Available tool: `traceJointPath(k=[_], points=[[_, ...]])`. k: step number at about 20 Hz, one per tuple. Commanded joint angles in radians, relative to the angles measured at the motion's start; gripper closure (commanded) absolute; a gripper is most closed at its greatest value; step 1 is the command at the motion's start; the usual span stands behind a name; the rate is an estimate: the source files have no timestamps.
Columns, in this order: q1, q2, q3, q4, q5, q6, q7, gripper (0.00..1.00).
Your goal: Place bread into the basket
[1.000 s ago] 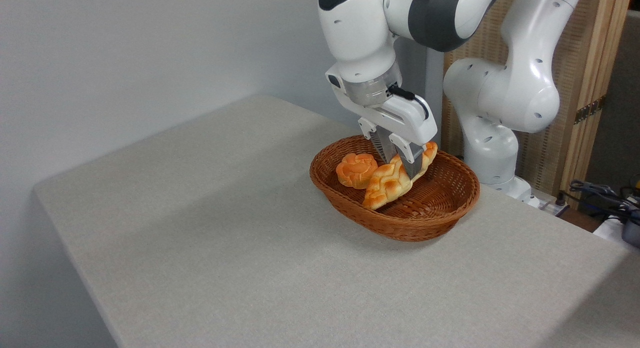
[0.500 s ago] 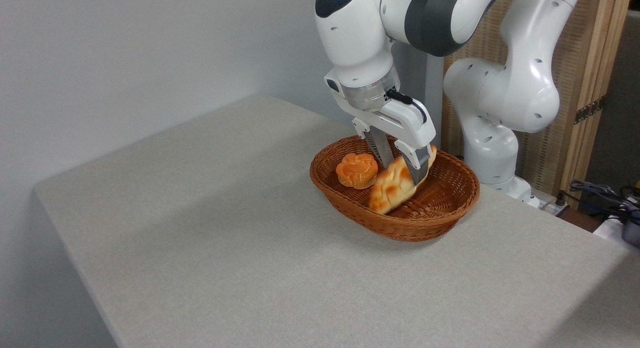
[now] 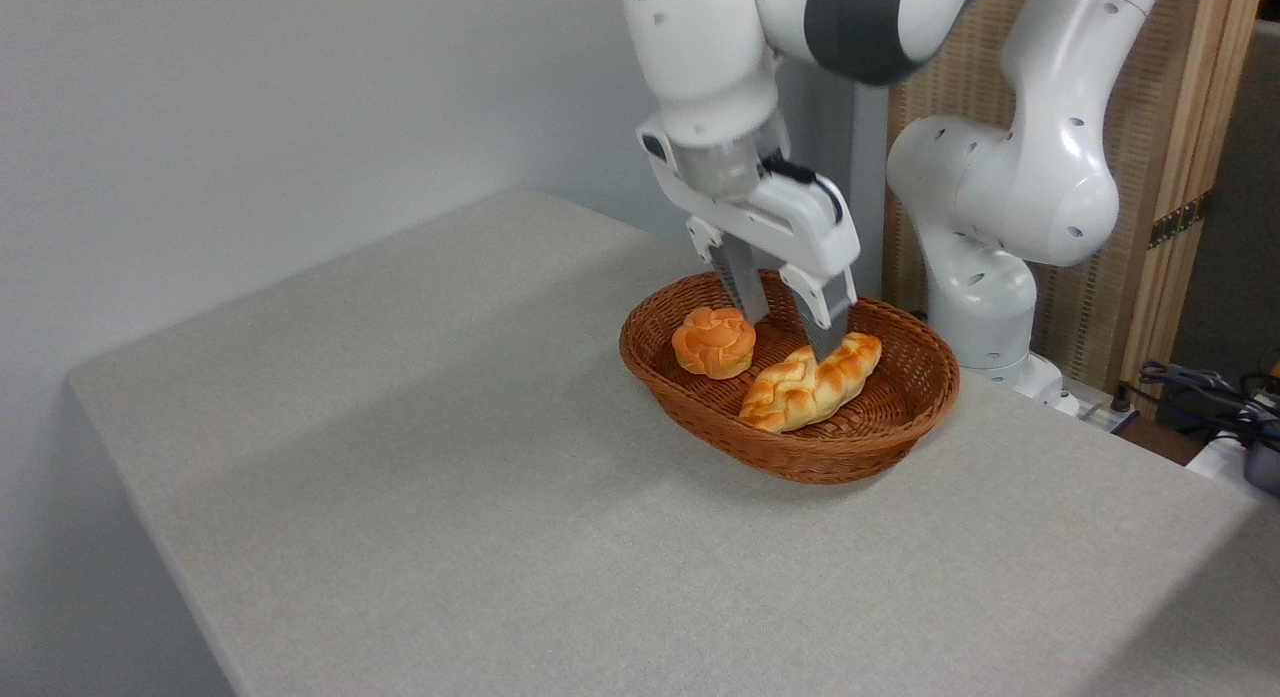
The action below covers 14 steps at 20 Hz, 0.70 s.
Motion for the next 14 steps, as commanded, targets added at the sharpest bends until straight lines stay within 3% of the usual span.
traceJointPath(k=[1, 9, 14], points=[[-0.007, 0.066, -0.008, 0.186, -0.013, -0.003, 0.04, 0.0], [-0.008, 0.388, -0.022, 0.625, -0.05, -0.003, 0.041, 0.0], [0.008, 0.483, -0.023, 0.743, -0.049, 0.002, 0.032, 0.0]])
